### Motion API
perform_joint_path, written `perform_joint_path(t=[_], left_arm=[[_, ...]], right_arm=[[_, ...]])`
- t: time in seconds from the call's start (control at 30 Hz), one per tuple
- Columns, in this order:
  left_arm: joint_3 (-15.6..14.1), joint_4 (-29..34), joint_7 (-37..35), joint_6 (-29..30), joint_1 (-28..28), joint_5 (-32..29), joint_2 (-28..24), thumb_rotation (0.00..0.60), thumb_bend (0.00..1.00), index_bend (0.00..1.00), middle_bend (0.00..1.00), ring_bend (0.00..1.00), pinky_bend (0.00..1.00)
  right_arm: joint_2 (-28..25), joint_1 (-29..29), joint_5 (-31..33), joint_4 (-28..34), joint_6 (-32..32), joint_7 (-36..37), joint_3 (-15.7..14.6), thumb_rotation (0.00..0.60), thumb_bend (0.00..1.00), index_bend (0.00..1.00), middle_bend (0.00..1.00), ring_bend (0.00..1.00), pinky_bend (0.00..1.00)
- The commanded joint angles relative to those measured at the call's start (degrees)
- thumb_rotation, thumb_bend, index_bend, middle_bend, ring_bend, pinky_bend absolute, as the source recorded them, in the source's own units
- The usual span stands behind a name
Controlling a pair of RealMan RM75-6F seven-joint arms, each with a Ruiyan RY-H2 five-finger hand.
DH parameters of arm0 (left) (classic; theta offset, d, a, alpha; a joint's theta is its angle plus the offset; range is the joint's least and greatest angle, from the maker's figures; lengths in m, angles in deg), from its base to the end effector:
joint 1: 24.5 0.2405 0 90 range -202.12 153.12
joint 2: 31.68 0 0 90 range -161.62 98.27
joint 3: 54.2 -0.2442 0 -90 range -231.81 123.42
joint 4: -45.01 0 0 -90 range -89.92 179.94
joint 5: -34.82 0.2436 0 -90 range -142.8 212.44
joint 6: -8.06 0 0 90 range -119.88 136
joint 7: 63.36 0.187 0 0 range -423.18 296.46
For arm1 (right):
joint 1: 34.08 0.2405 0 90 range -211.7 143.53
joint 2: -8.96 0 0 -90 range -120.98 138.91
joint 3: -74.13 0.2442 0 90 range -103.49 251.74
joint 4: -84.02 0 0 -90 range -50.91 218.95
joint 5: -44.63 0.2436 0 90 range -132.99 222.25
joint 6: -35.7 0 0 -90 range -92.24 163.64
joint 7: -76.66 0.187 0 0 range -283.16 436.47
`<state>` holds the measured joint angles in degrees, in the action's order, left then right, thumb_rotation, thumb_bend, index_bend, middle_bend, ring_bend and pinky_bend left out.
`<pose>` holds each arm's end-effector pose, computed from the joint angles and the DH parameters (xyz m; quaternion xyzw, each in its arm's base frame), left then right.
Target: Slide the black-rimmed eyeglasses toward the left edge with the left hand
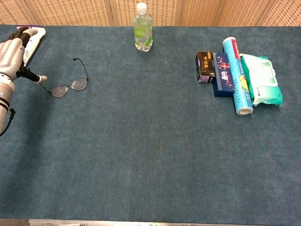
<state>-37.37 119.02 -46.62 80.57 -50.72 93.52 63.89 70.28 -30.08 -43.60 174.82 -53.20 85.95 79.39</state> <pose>-0.2552 0.3731 -0.0062 -0.5250 -0.4546 -0.3884 0.6057 -0.3109 -0.2310 0.1578 0.5661 -0.3750 0.4517 0.5788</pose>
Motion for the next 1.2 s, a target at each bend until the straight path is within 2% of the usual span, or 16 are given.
perform_joint_path(t=[0.03, 0.23, 0.43, 0.77, 0.97, 1.2], left_arm=[[-0.3, 3.6, -0.1, -0.6, 0.9, -0.6, -1.9, 0.6, 0.04, 0.02, 0.0, 0.01, 0.09], [-2.0, 9.0, 1.2, -0.3, 2.4, -0.5, -5.1, 0.6, 0.04, 0.01, 0.0, 0.01, 0.09], [-3.3, 11.2, 2.3, 0.6, 3.8, 0.0, -8.1, 0.6, 0.04, 0.0, 0.0, 0.01, 0.09], [-4.0, 6.1, 4.6, 0.8, 4.6, -0.8, -10.0, 0.6, 0.04, 0.0, 0.0, 0.01, 0.09], [-3.2, 2.2, 5.4, 0.5, 3.6, -1.2, -8.6, 0.6, 0.04, 0.0, 0.0, 0.01, 0.09], [-2.1, 1.8, 5.5, 0.1, 2.0, -0.5, -7.9, 0.6, 0.04, 0.0, 0.0, 0.0, 0.09]], right_arm=[[0.0, 0.0, 0.0, 0.0, 0.0, 0.1, 0.0, 0.6, 0.35, 0.53, 0.44, 0.25, 0.21], [0.0, 0.0, -0.2, 0.1, 0.0, -0.1, -0.1, 0.6, 0.35, 0.53, 0.44, 0.25, 0.21], [0.0, -0.1, -0.3, 0.1, -0.1, 0.0, -0.2, 0.6, 0.35, 0.53, 0.44, 0.25, 0.21], [0.0, -0.1, -0.6, 0.3, -0.2, -0.1, -0.3, 0.6, 0.35, 0.53, 0.44, 0.25, 0.21], [0.0, 0.0, -0.5, 0.2, -0.1, -0.2, -0.2, 0.6, 0.35, 0.53, 0.44, 0.25, 0.21], [-0.1, 0.0, -0.4, 0.2, -0.1, 0.1, -0.2, 0.6, 0.35, 0.53, 0.44, 0.25, 0.21]])
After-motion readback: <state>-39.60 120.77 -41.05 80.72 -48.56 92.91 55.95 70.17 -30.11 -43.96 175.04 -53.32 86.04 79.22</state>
